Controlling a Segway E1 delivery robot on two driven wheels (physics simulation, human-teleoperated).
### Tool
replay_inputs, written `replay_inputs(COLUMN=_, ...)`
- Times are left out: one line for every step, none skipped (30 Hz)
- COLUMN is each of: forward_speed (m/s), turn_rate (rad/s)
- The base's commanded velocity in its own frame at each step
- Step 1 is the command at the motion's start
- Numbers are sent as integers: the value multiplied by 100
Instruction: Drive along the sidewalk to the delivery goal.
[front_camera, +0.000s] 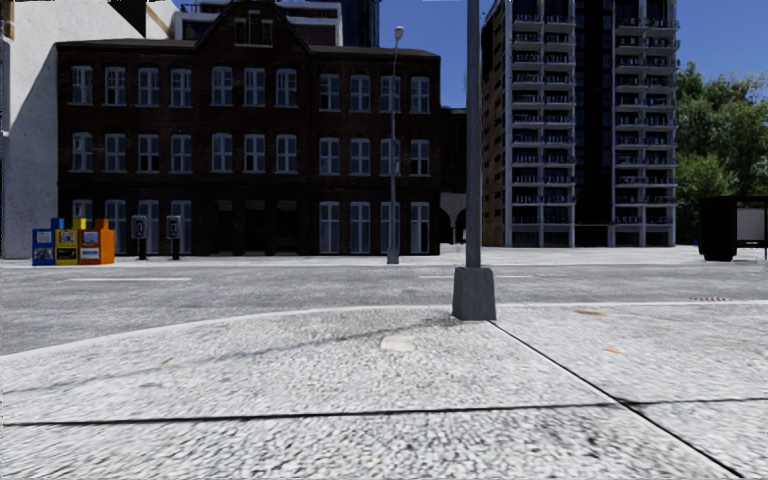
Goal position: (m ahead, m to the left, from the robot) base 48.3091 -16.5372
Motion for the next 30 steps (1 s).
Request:
replay_inputs(forward_speed=162, turn_rate=-61)
replay_inputs(forward_speed=162, turn_rate=-61)
replay_inputs(forward_speed=165, turn_rate=-61)
replay_inputs(forward_speed=174, turn_rate=-61)
replay_inputs(forward_speed=183, turn_rate=-61)
replay_inputs(forward_speed=183, turn_rate=-61)
replay_inputs(forward_speed=187, turn_rate=-61)
replay_inputs(forward_speed=188, turn_rate=-61)
replay_inputs(forward_speed=189, turn_rate=-61)
replay_inputs(forward_speed=189, turn_rate=-61)
replay_inputs(forward_speed=189, turn_rate=-61)
replay_inputs(forward_speed=189, turn_rate=-61)
replay_inputs(forward_speed=189, turn_rate=-61)
replay_inputs(forward_speed=189, turn_rate=-61)
replay_inputs(forward_speed=189, turn_rate=-61)
replay_inputs(forward_speed=189, turn_rate=-67)
replay_inputs(forward_speed=189, turn_rate=-77)
replay_inputs(forward_speed=189, turn_rate=-77)
replay_inputs(forward_speed=189, turn_rate=-82)
replay_inputs(forward_speed=189, turn_rate=-83)
replay_inputs(forward_speed=189, turn_rate=-83)
replay_inputs(forward_speed=189, turn_rate=-83)
replay_inputs(forward_speed=189, turn_rate=-83)
replay_inputs(forward_speed=189, turn_rate=-83)
replay_inputs(forward_speed=189, turn_rate=-83)
replay_inputs(forward_speed=189, turn_rate=-83)
replay_inputs(forward_speed=189, turn_rate=-83)
replay_inputs(forward_speed=189, turn_rate=-83)
replay_inputs(forward_speed=189, turn_rate=-83)
replay_inputs(forward_speed=189, turn_rate=-83)
